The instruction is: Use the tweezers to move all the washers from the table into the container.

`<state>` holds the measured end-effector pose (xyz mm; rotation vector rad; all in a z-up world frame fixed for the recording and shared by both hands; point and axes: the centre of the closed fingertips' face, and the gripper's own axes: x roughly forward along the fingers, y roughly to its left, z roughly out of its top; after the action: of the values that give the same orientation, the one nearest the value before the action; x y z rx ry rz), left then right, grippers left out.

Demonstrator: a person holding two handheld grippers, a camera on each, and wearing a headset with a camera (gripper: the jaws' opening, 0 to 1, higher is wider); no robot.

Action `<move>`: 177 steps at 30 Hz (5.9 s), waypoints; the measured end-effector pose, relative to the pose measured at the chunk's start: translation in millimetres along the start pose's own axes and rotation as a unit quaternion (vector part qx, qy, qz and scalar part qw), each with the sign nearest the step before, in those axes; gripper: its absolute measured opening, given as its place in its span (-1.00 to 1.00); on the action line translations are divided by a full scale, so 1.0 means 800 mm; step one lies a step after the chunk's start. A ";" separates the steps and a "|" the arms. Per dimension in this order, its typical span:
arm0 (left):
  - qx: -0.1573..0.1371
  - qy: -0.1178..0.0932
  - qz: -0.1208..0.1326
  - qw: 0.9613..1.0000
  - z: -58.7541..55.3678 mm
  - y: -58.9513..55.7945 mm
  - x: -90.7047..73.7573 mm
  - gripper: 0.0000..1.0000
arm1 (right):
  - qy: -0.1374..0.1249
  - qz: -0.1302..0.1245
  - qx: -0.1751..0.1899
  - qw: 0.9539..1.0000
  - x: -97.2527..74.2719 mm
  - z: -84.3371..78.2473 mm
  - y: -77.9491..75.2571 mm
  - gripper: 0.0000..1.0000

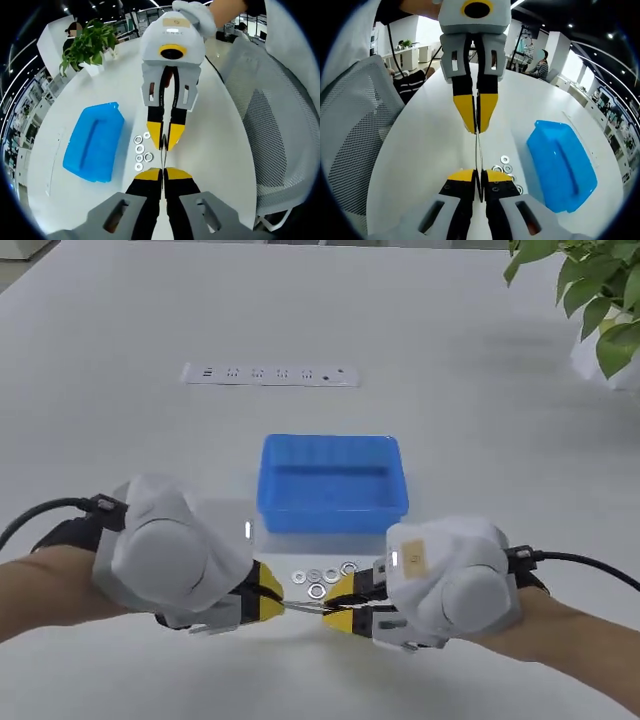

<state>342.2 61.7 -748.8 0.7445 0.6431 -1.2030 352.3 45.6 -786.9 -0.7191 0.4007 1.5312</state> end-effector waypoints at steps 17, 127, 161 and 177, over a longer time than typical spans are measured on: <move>0.013 -0.083 0.001 0.996 0.084 0.005 0.011 -0.90 | -0.023 -0.019 -0.026 0.999 -0.037 -0.007 -0.004 -0.85; -0.058 -0.144 -0.024 0.988 0.056 0.036 -0.011 -0.89 | -0.052 0.006 0.049 0.997 0.010 0.019 -0.028 -0.51; -0.098 -0.140 -0.031 0.985 0.059 0.030 -0.012 -0.77 | -0.058 0.009 0.029 0.998 0.018 0.025 -0.023 -0.82; -0.097 -0.131 0.017 0.986 0.043 0.044 -0.033 -0.30 | -0.070 -0.003 0.034 0.997 0.000 0.036 -0.030 -0.82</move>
<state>371.5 56.1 -701.8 0.4232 0.5174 -1.1639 370.2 66.7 -761.6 -0.5567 0.3439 1.5435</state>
